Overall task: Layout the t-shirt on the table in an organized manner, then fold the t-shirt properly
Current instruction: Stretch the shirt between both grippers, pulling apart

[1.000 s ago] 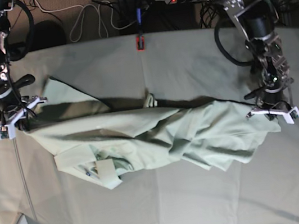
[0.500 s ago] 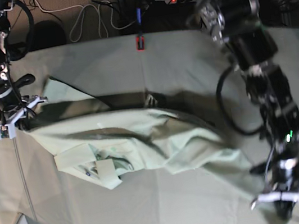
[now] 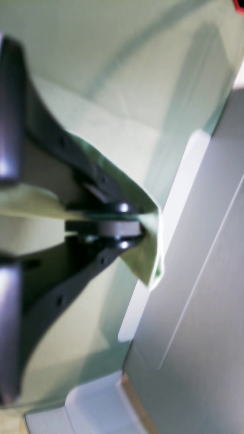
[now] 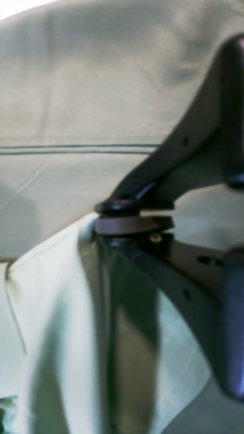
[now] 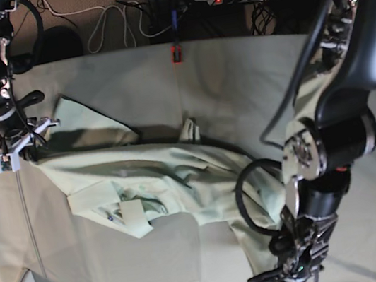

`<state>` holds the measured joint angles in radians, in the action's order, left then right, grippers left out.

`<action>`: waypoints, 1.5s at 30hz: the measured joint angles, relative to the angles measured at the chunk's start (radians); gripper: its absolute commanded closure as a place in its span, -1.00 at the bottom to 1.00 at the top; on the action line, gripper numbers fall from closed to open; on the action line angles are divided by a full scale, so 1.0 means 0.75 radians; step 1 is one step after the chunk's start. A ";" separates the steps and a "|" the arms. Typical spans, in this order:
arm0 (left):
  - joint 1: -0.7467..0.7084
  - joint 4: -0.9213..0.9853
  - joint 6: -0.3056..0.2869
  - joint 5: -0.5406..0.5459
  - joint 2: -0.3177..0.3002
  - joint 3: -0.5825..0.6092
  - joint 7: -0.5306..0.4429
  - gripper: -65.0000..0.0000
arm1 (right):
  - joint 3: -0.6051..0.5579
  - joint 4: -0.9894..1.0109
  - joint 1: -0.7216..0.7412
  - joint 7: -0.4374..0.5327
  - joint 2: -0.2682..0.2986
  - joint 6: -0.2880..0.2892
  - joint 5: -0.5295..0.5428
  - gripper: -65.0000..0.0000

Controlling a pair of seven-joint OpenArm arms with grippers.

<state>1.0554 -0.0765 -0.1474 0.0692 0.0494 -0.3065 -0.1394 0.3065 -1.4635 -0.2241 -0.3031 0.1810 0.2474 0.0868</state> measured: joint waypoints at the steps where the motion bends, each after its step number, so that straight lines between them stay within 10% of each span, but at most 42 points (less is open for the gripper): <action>1: 0.007 0.007 -0.005 0.003 0.002 0.000 -0.002 0.51 | 0.001 0.000 -0.002 -0.001 0.002 0.001 -0.001 1.00; 11: -0.377 -0.302 -0.007 0.004 0.001 -0.003 0.021 0.34 | 0.000 0.000 0.010 0.000 0.001 0.000 -0.001 1.00; 23: -1.205 -1.486 -0.026 0.000 0.156 0.070 0.638 0.34 | -0.006 -0.001 0.010 -0.001 -0.006 -0.001 0.000 1.00; 32: -1.592 -1.571 -0.018 0.008 0.138 0.449 0.487 -0.03 | -0.006 -0.001 0.010 0.002 -0.008 0.001 -0.001 1.00; 45: -1.408 -1.269 -0.019 0.010 0.138 0.484 0.378 -0.04 | -0.005 0.001 0.013 -0.001 -0.005 0.001 -0.001 1.00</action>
<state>-0.0010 -1.0279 -0.1616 0.0769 0.1528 0.0563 0.1444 0.3027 -1.4631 -0.2146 -0.3035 0.1776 0.2478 0.0864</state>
